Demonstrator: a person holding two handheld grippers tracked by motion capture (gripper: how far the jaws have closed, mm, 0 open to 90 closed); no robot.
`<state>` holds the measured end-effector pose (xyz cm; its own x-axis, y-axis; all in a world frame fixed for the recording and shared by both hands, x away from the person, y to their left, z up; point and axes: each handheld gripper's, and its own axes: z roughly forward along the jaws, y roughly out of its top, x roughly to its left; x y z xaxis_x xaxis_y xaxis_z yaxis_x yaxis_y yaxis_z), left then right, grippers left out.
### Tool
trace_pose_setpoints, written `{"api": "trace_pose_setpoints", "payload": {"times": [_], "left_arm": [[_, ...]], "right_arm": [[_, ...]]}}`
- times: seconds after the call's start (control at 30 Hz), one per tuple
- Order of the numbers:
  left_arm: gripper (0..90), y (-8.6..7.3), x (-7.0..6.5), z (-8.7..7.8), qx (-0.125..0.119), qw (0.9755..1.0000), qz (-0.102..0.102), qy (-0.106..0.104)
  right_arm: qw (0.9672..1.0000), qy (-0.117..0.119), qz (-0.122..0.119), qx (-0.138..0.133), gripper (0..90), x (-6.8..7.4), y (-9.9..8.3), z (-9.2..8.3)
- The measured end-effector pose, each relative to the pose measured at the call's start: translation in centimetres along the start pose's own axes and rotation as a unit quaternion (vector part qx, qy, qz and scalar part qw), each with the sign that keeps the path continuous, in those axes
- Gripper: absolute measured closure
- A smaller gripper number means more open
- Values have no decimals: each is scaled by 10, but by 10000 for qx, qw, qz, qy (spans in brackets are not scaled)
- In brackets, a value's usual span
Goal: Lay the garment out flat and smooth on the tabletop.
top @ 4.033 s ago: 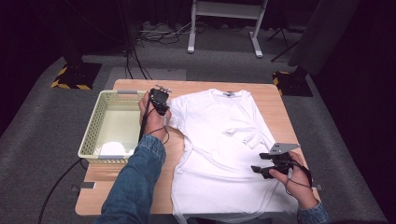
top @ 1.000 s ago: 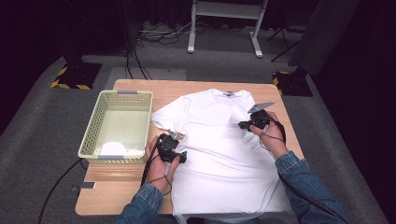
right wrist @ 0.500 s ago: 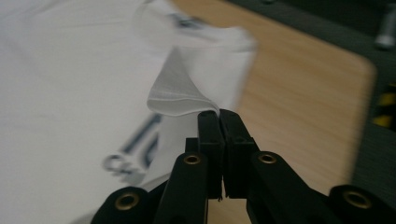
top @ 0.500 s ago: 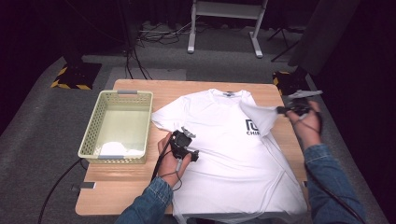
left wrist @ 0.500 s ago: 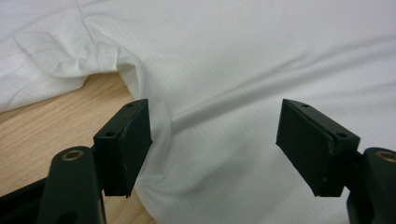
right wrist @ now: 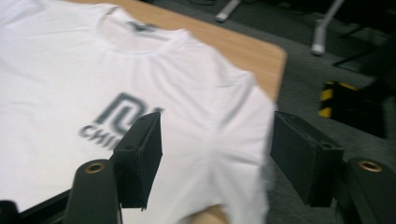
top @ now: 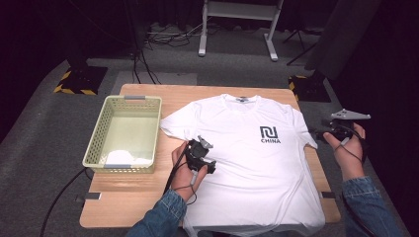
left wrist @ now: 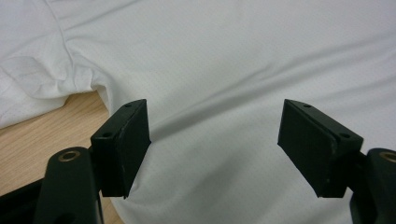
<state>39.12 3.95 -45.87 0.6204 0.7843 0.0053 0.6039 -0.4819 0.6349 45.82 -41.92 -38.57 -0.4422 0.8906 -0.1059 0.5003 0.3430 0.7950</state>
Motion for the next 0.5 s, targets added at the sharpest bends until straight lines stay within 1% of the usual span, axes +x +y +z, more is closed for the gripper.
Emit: {"api": "trace_pose_setpoints", "payload": {"times": [0.1, 0.2, 0.33, 0.5], "left_arm": [[243, -1, -3, -7, -63, 10000, 43, 13], [241, -1, -6, -14, -118, 9999, 108, 24], [240, -3, -11, -24, -207, 9996, 180, 58], [240, -8, -17, -37, -319, 9992, 199, 112]], "right_arm": [[9994, 354, -54, 36, 340, 16, -5, 4], [9983, 574, -100, 94, 331, 30, -11, 4], [9972, 721, -144, 126, 323, 42, -17, -2], [9965, 808, -184, 101, 317, 51, -24, -18]]}}
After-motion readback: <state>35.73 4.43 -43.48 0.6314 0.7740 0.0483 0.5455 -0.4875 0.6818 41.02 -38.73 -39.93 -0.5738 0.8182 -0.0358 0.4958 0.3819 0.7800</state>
